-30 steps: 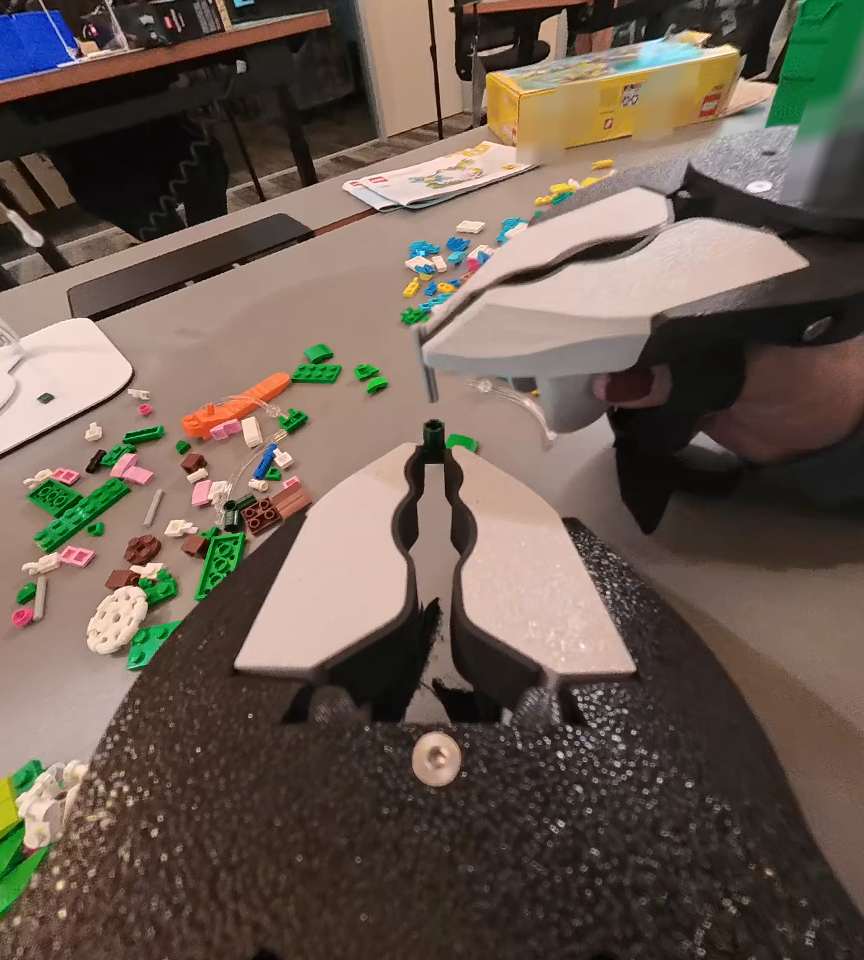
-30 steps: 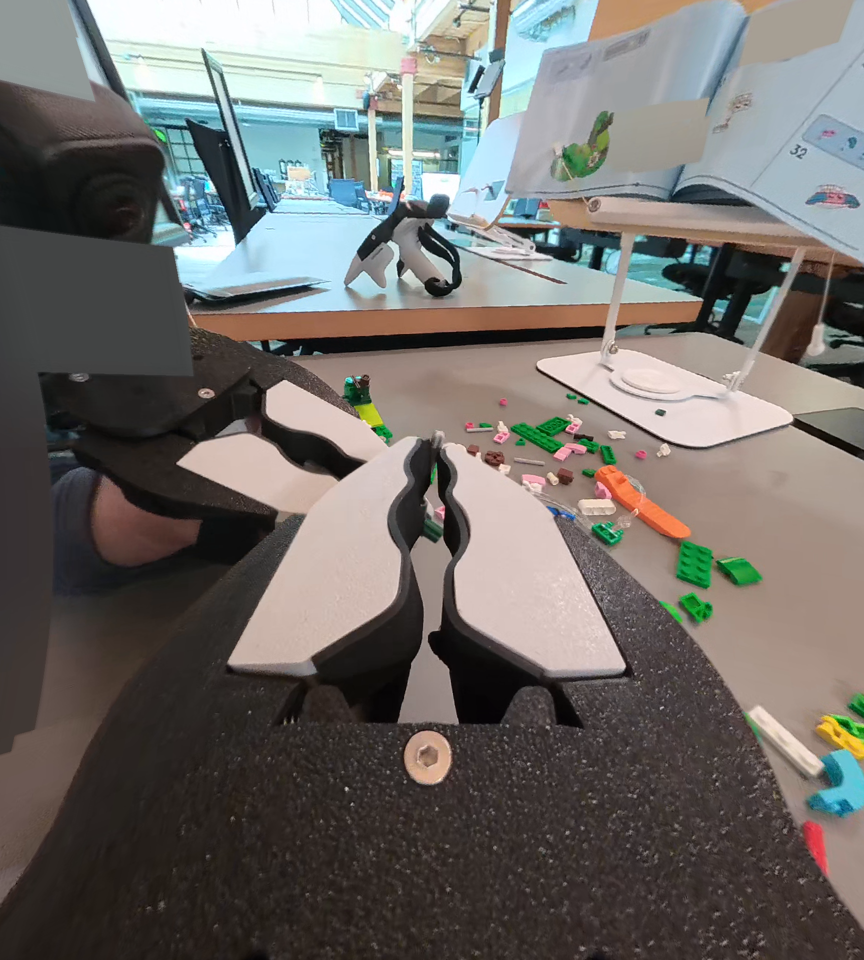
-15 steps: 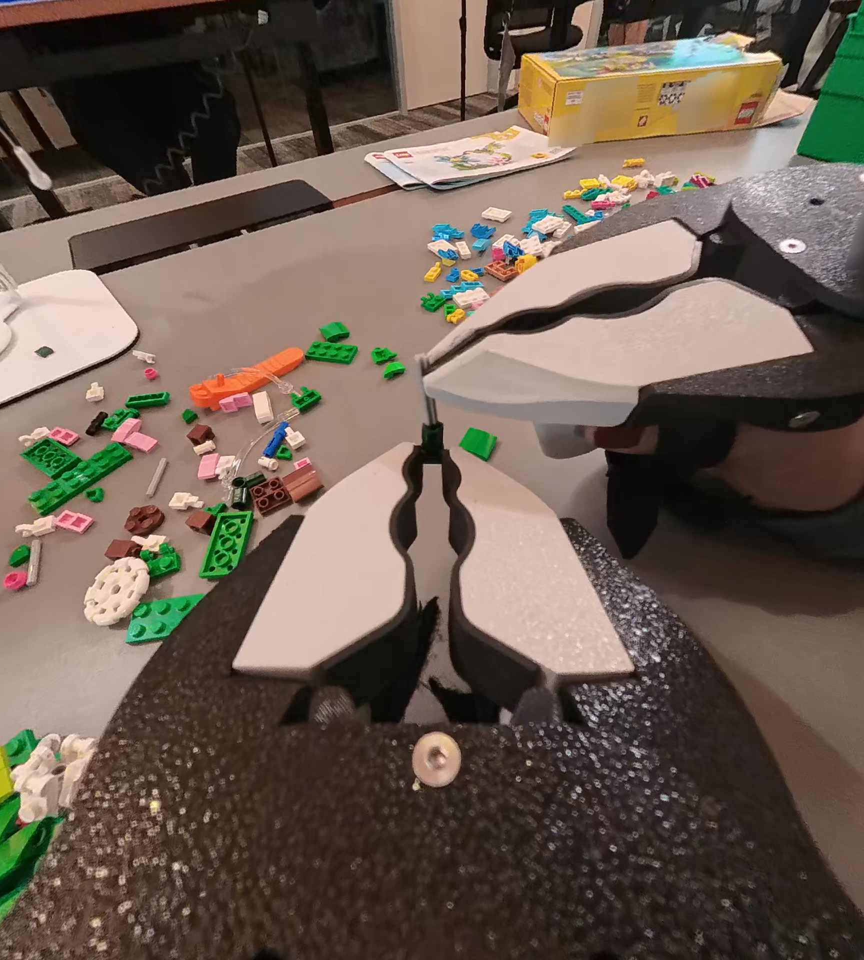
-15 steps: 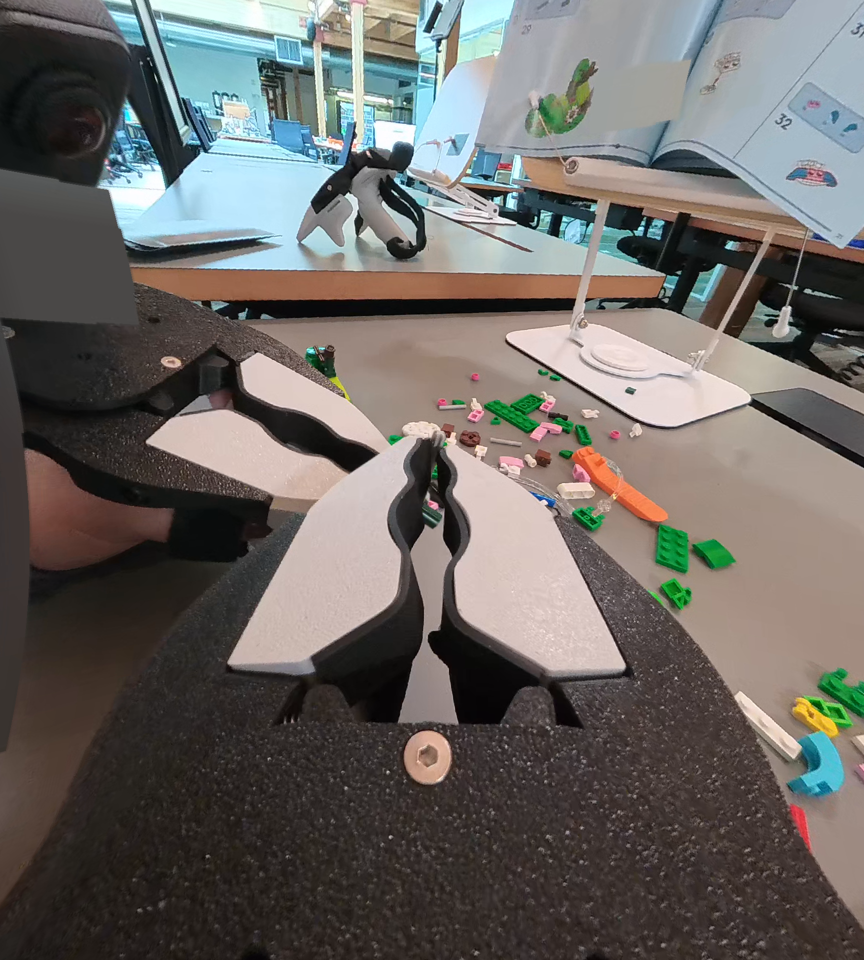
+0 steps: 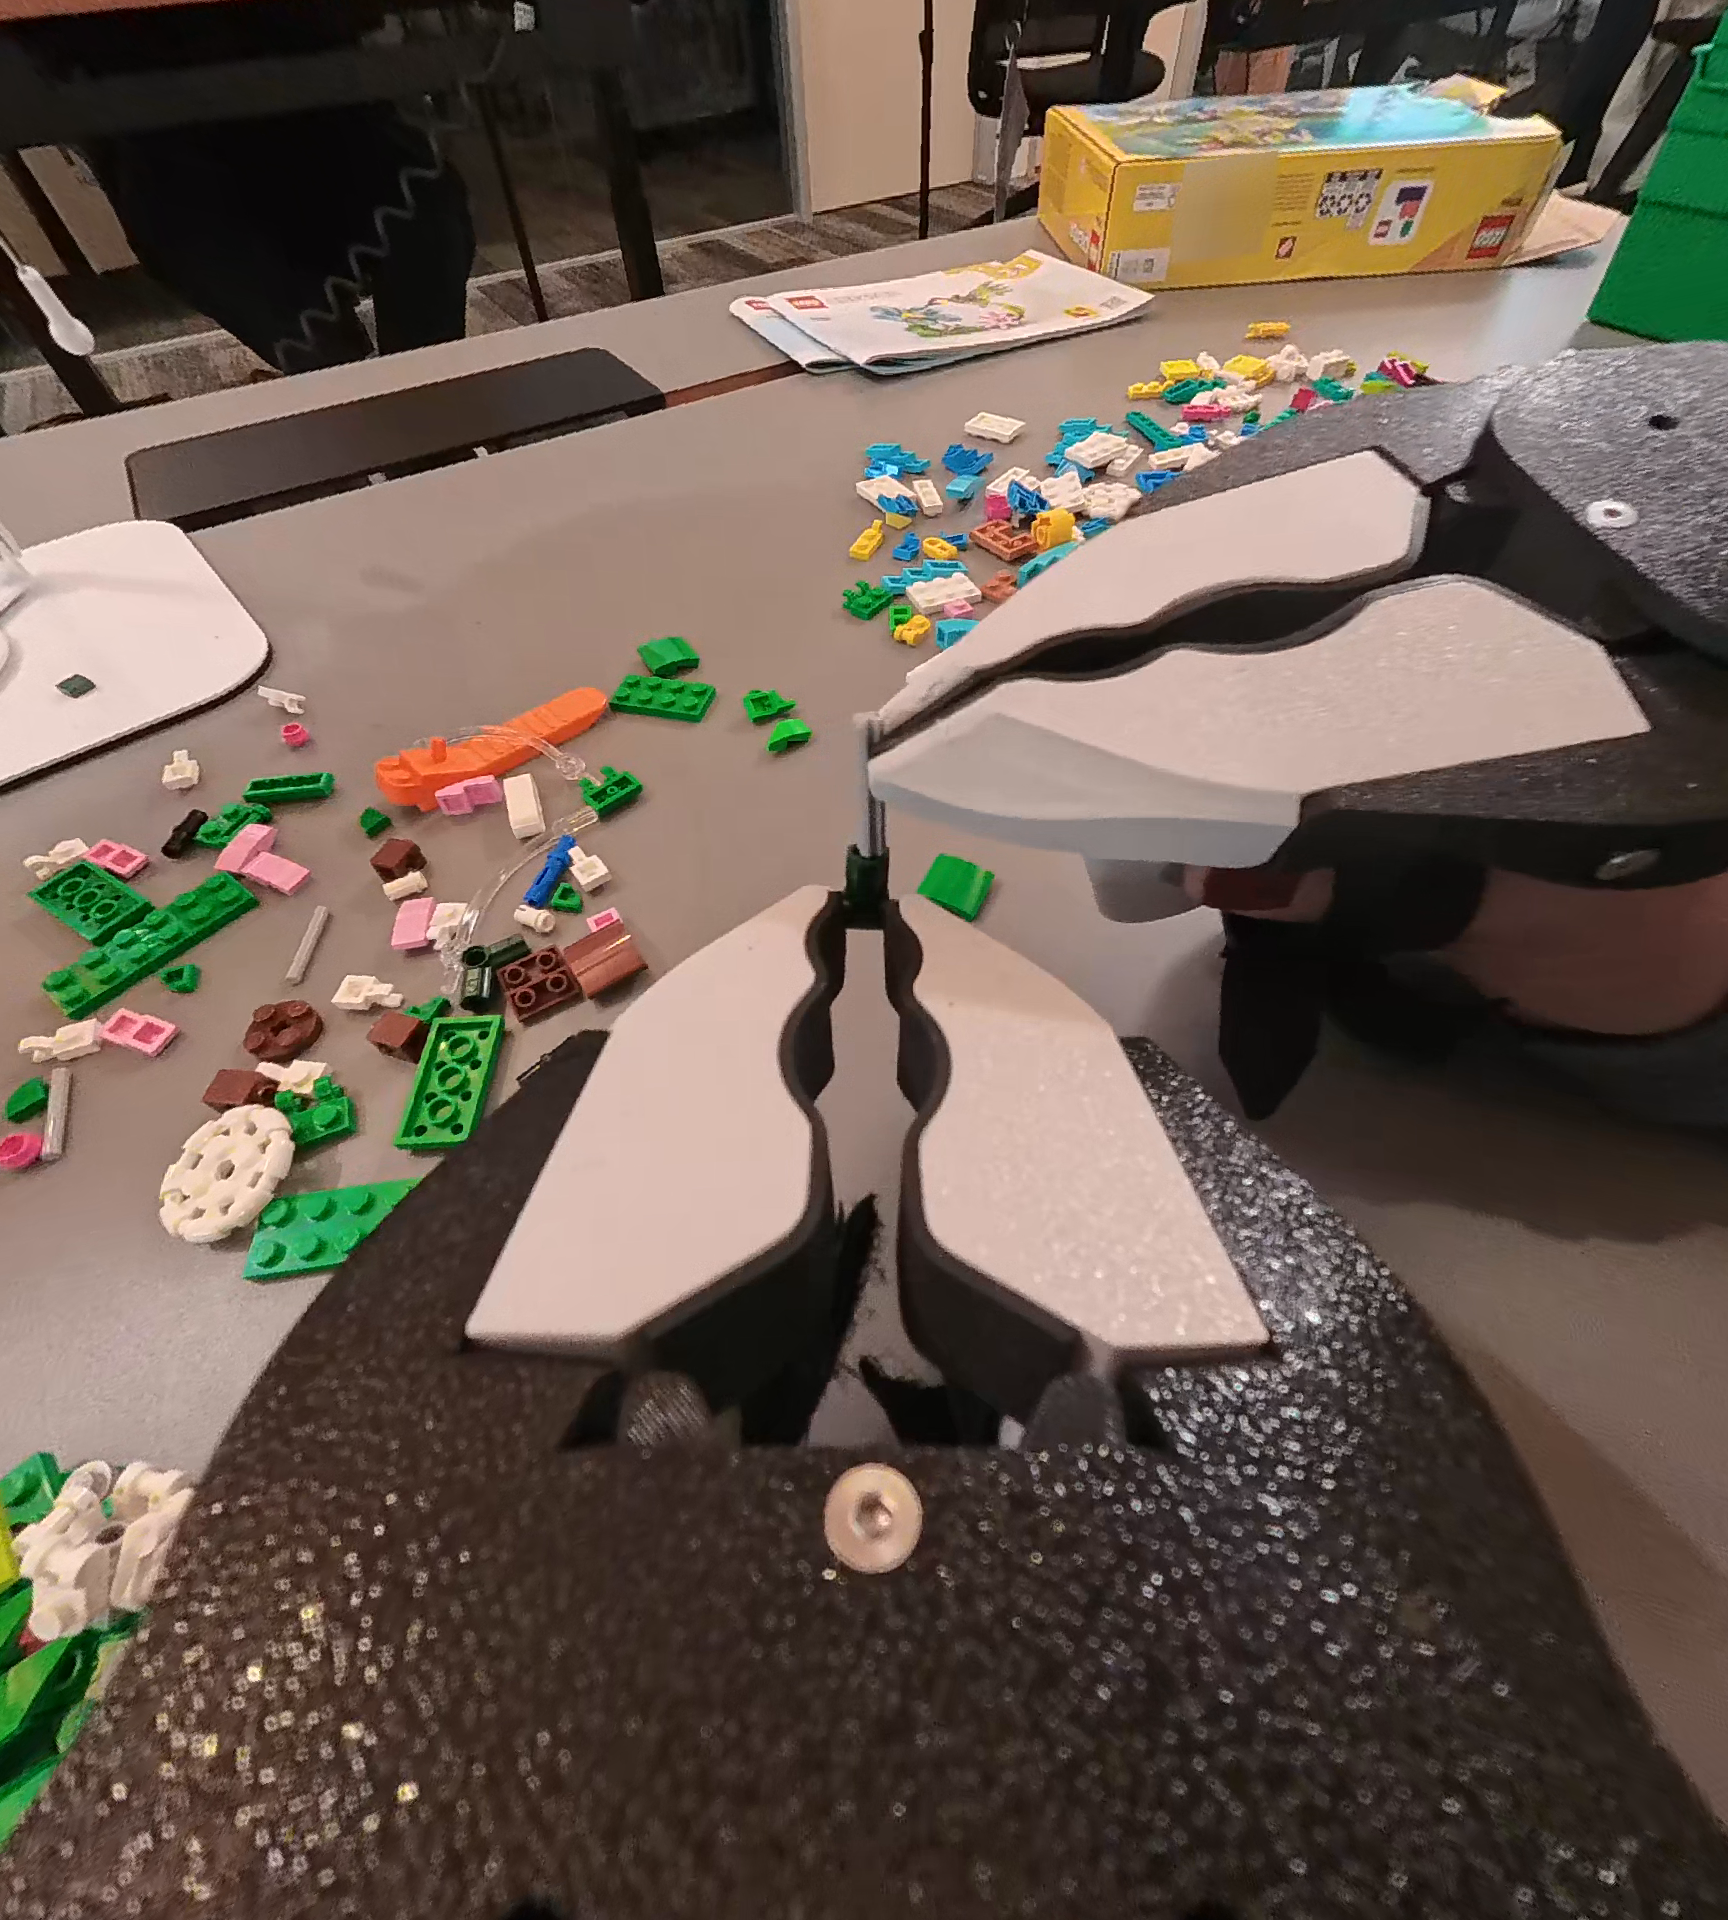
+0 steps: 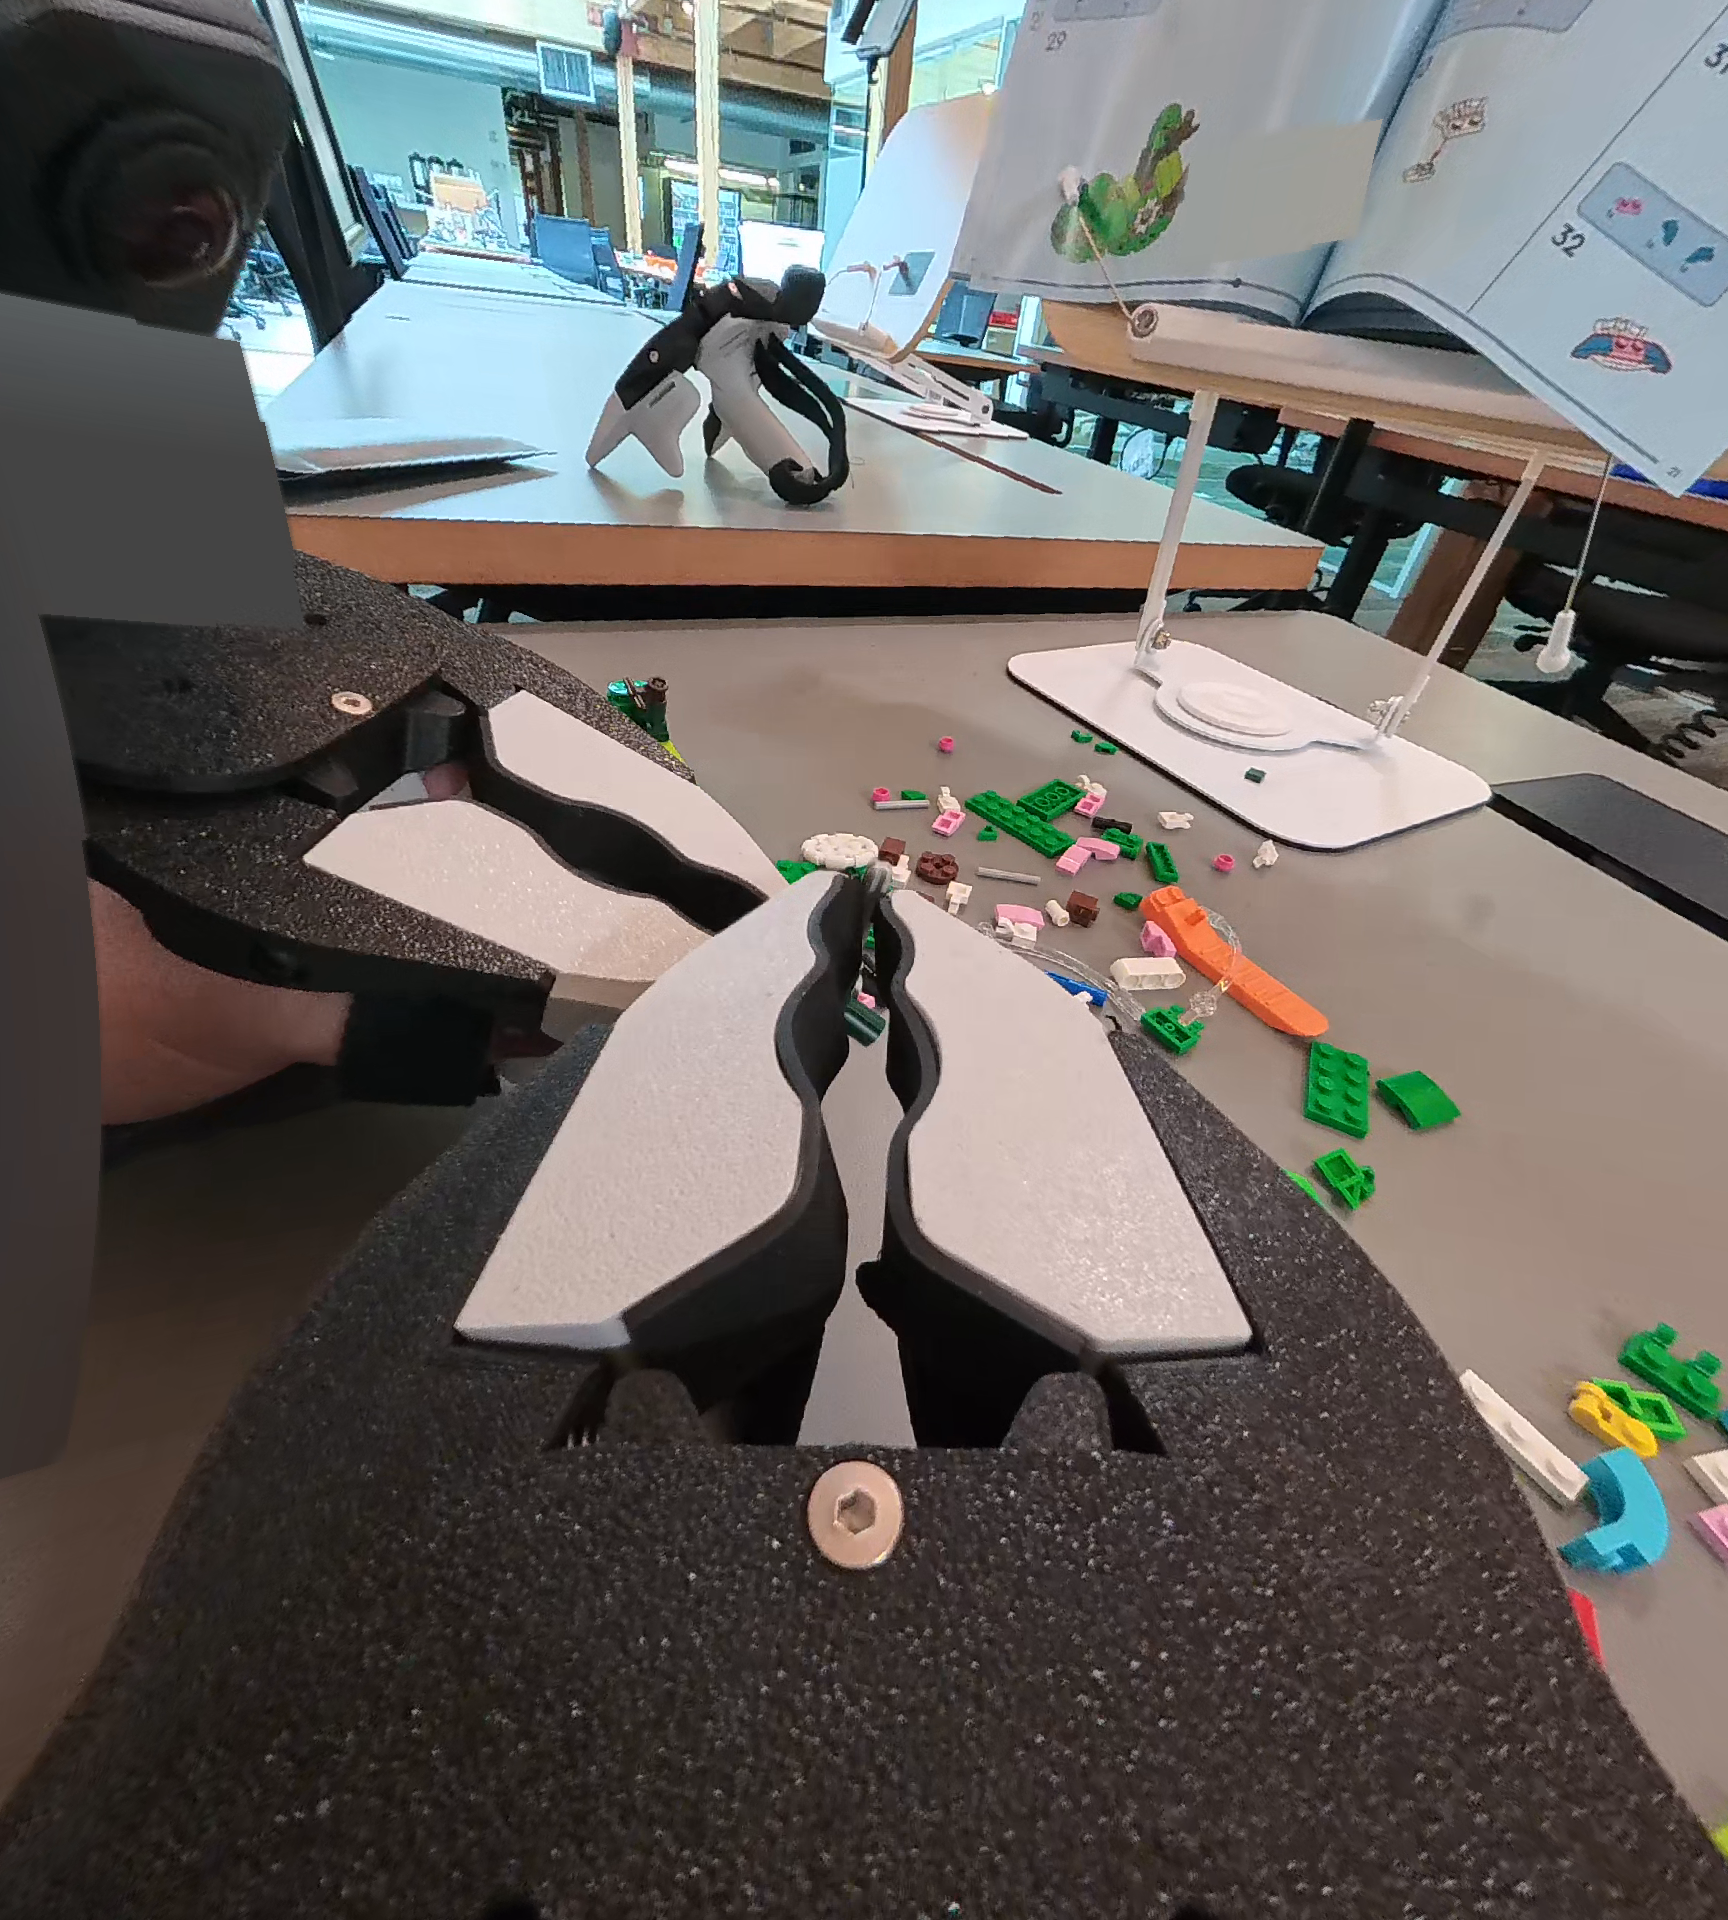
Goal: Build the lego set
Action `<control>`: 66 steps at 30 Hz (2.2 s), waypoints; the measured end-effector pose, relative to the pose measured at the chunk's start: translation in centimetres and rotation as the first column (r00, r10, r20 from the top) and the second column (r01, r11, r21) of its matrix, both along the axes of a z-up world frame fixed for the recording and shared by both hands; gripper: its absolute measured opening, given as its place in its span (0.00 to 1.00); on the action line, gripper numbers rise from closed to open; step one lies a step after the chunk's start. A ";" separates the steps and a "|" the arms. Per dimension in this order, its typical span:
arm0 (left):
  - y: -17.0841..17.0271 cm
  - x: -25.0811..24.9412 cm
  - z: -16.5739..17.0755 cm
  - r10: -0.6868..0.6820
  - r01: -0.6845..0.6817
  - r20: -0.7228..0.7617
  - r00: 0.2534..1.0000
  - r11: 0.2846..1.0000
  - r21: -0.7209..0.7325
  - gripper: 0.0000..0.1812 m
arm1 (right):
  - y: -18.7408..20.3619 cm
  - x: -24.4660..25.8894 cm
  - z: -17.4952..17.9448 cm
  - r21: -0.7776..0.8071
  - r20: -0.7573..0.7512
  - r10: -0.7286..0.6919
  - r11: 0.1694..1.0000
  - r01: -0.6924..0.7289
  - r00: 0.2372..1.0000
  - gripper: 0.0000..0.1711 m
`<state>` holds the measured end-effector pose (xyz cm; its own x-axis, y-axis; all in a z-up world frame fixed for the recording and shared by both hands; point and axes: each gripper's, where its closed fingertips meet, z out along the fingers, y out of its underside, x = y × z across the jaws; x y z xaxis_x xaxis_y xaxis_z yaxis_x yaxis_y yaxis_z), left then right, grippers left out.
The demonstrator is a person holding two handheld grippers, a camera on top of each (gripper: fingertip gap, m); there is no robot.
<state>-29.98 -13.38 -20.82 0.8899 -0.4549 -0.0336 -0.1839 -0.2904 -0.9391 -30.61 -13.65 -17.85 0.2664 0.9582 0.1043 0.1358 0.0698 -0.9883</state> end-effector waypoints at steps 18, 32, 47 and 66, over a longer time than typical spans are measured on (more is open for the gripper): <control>0.0 0.0 0.0 0.010 -0.009 -0.017 1.000 1.000 0.012 0.04 | 0.2 -0.4 0.0 -0.029 -0.009 -0.049 0.998 0.048 0.999 0.01; -0.8 0.9 0.6 -0.094 0.093 0.039 0.995 0.995 0.031 0.04 | -0.7 0.1 0.6 -0.032 -0.055 0.125 0.991 -0.126 0.991 0.01; -1.8 2.3 1.0 -0.211 0.209 0.028 0.977 0.975 0.073 0.04 | -2.2 1.9 0.9 0.055 -0.044 0.317 0.948 -0.315 0.947 0.02; -3.1 4.1 0.2 -0.368 0.370 -0.055 0.928 0.928 0.046 0.04 | -3.6 4.2 -0.2 0.093 0.090 0.447 0.886 -0.454 0.890 0.01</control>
<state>-25.85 -16.48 -20.66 0.6564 -0.7472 -0.1039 -0.3107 -0.1422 -0.9398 -26.36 -17.25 -18.00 -0.2021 0.9552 0.2162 0.1268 0.2444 -0.9613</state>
